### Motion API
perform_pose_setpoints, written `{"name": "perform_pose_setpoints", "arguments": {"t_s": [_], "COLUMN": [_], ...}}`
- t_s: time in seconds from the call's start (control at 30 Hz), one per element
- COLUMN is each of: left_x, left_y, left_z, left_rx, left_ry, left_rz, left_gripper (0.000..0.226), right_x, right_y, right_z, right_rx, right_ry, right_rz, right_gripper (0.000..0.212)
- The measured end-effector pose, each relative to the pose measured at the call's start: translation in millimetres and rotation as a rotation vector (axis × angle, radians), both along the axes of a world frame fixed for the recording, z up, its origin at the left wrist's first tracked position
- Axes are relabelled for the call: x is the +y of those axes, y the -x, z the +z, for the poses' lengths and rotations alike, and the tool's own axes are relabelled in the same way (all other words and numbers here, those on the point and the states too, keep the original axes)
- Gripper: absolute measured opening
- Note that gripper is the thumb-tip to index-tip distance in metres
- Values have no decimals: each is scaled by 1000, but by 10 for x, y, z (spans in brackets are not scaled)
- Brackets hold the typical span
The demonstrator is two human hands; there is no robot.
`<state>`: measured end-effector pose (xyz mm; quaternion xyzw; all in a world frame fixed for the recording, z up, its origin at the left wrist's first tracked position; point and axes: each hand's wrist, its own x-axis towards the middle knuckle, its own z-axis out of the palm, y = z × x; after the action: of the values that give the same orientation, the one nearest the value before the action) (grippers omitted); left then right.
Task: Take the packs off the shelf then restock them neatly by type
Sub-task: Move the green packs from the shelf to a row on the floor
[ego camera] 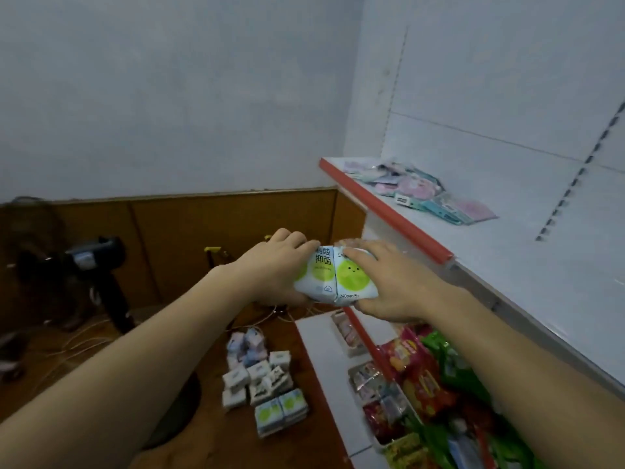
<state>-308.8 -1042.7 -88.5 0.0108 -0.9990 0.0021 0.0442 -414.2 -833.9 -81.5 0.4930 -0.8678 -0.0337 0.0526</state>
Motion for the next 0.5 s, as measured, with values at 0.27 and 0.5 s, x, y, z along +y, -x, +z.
{"name": "perform_pose_setpoints", "arguments": {"t_s": [0.27,0.5], "left_x": [-1088,-1678], "left_y": [-216,-30], "left_z": [-900,-1634], "left_rx": [-70,-206], "left_ry": [-41,-118], "left_rz": [286,458], "left_gripper": [106,107], "right_x": [-1454,-2320], "right_y": [291,676], "right_z": [-824,-1598], "right_rx": [-130,-231], "right_ry": [-56,-92], "right_rz": [219,329], "right_gripper": [94,104]}}
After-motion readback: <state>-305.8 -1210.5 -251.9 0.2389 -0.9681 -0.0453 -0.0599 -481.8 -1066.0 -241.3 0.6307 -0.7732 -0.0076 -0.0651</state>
